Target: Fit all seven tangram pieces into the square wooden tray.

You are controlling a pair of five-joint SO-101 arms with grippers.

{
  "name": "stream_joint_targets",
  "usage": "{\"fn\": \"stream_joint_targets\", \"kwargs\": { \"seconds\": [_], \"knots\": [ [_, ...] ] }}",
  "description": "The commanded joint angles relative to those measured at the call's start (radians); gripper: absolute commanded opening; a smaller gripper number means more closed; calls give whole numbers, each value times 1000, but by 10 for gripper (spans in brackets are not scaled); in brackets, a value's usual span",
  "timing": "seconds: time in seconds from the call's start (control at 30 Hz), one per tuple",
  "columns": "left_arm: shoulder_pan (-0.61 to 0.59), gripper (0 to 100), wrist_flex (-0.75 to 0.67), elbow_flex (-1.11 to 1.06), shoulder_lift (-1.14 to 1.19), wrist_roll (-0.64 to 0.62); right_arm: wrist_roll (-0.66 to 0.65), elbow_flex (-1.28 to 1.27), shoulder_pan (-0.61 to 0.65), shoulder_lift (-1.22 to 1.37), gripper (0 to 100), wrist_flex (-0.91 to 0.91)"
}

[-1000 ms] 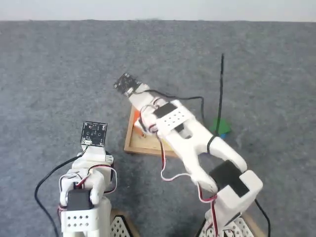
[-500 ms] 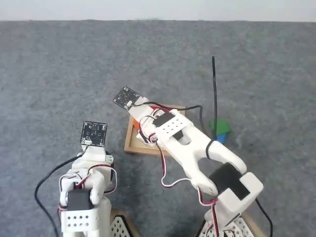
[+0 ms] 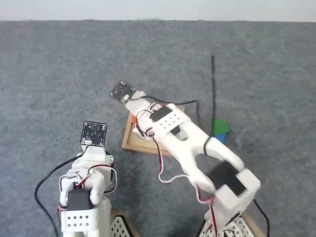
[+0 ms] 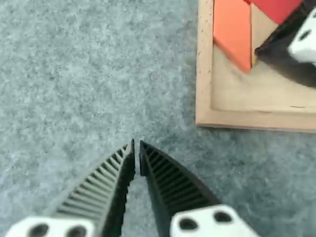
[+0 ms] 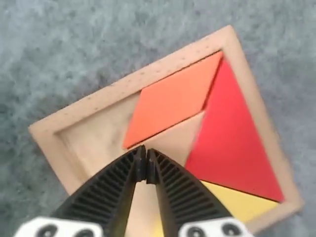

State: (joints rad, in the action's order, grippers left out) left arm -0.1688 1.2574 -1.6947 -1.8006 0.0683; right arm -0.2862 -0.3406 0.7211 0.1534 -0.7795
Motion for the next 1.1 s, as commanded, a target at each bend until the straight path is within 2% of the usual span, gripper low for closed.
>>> {"fn": "stream_joint_targets", "kwargs": {
  "seconds": [0.0,0.1,0.23,0.33,0.47,0.6,0.8,0.9,1.07],
  "knots": [
    [6,21,3,10,-17,2,0,-23,-27,-222,20,-79],
    [6,21,3,10,-17,2,-46,-66,-79,-377,20,-222],
    [6,21,3,10,-17,2,-54,-157,-225,-542,20,-361],
    [6,21,3,10,-17,2,-60,-255,-346,-615,20,-363],
    [6,21,3,10,-17,2,-92,-342,-444,-625,21,-351],
    [6,21,3,10,-17,2,-118,-365,-492,-625,29,-349],
    [6,21,3,10,-17,2,-133,-362,-552,-595,238,-335],
    [6,21,3,10,-17,2,-190,-358,-553,-532,230,-294],
    [6,21,3,10,-17,2,-190,-307,-576,-397,213,-236]
  ]
}}
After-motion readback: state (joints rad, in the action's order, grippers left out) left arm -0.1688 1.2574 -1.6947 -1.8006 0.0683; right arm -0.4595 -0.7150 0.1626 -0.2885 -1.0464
